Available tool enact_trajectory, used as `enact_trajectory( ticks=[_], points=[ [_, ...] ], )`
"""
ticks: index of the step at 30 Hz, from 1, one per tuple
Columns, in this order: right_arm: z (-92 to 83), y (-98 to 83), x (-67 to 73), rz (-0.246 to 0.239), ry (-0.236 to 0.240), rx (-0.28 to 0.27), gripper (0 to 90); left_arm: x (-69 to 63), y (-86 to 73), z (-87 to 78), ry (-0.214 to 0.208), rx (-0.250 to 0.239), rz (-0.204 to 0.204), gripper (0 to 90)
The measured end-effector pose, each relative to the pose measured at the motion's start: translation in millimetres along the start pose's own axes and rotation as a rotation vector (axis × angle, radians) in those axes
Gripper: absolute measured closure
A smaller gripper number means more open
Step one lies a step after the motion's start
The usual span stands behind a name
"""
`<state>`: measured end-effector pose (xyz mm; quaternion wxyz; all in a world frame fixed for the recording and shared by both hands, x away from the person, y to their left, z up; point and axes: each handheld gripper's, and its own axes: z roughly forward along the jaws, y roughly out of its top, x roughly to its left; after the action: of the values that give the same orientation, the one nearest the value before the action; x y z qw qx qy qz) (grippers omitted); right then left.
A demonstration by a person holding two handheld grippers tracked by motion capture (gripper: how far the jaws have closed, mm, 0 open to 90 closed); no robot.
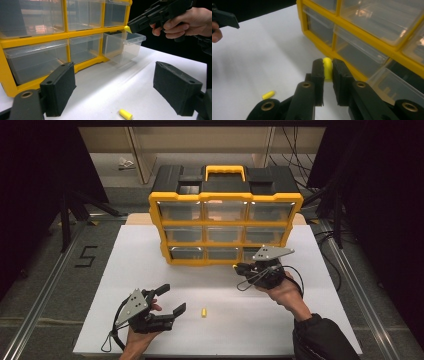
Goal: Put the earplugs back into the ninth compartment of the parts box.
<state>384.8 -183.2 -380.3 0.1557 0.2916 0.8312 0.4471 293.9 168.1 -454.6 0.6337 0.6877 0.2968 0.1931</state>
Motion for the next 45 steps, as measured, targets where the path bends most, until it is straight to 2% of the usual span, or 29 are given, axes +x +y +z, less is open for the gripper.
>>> enact_trajectory(
  ticks=[6,9,16,22,31,35,41,42,45],
  points=[
    [-6.7,-0.6,-8.6,0.016,-0.022,-0.014,80.2,-0.1,0.1,-0.2,-0.002,-0.002,0.000,17.5],
    [-12.6,-2.4,-18.2,0.042,-0.045,-0.024,80.2,-0.4,0.2,-0.3,-0.001,-0.002,0.002,17.5],
    [-17.6,-5.1,-29.0,0.060,-0.095,-0.027,80.1,-0.6,0.2,0.2,-0.002,0.000,0.006,17.6],
    [-14.2,-11.3,-37.3,0.094,-0.125,-0.024,79.9,-0.6,0.2,0.0,-0.002,0.001,0.005,17.6],
    [-5.9,-16.9,-41.6,0.118,-0.150,0.006,78.4,-0.6,0.2,0.0,-0.003,0.000,0.004,17.6],
    [-3.0,-18.0,-43.4,0.130,-0.160,0.007,70.4,-0.6,0.2,0.1,-0.005,0.000,0.004,17.6],
    [-5.3,-15.5,-43.7,0.154,-0.148,-0.023,60.3,-0.4,0.3,0.1,-0.003,0.000,0.003,17.6],
    [-7.7,-12.5,-41.2,0.156,-0.142,-0.042,55.2,-0.4,0.3,0.1,-0.002,0.000,0.002,17.7],
    [-10.6,-6.3,-33.0,0.144,-0.113,-0.063,50.5,-0.6,0.3,0.2,-0.003,0.000,0.004,17.7]
  ],
)
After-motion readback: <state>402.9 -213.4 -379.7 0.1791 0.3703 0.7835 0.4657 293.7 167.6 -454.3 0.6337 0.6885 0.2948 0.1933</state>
